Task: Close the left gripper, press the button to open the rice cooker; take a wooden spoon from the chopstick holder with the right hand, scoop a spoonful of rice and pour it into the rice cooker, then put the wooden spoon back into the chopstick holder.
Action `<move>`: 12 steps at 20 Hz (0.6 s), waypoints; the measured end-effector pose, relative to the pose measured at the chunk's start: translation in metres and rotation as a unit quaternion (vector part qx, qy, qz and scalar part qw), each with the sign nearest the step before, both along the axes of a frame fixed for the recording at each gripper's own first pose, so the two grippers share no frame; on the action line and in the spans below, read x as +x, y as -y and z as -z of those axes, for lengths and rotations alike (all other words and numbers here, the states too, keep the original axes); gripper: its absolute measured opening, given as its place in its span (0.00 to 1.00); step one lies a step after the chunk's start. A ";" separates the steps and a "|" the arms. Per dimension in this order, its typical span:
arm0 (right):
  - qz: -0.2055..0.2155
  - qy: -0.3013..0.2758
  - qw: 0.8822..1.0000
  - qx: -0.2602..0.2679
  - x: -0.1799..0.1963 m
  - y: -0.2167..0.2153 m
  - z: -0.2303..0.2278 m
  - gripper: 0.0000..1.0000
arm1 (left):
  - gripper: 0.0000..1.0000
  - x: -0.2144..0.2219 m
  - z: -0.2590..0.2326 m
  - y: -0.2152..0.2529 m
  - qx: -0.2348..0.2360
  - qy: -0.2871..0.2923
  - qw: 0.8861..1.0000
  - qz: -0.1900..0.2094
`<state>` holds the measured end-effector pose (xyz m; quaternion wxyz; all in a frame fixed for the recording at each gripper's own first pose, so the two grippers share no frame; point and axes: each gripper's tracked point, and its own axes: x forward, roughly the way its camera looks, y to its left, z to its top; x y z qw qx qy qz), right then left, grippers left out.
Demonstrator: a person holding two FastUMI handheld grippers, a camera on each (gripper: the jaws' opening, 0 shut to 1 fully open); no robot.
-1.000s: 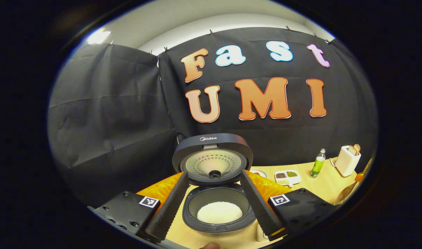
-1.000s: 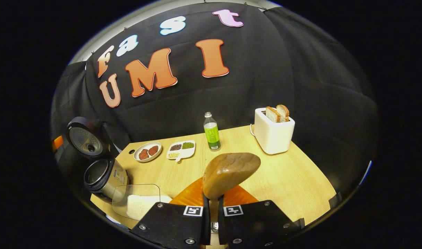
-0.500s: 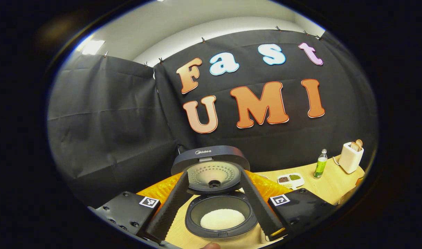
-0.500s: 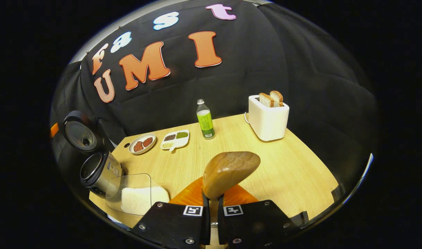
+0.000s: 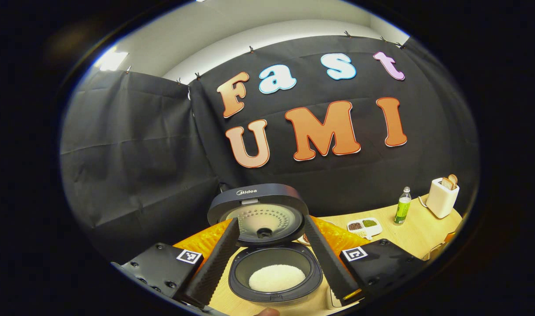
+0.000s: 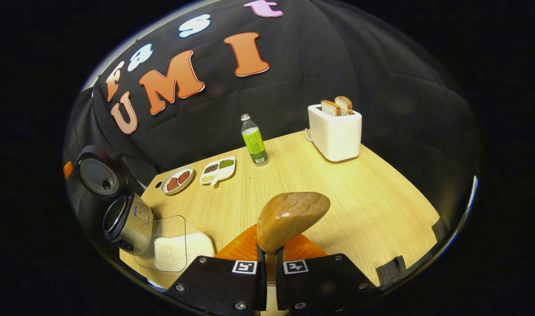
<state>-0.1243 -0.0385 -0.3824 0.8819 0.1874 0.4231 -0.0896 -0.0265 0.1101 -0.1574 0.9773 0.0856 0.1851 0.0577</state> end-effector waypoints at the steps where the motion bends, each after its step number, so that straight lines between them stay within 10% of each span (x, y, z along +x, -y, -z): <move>1: 0.000 -0.002 1.000 -0.001 -0.001 0.000 0.003 0.08 | 0.94 0.001 0.001 0.000 0.000 -0.001 1.000 0.000; 12: -0.007 -0.048 0.999 0.021 -0.015 0.000 0.023 0.16 | 0.93 0.017 -0.005 -0.011 -0.006 0.009 1.000 -0.010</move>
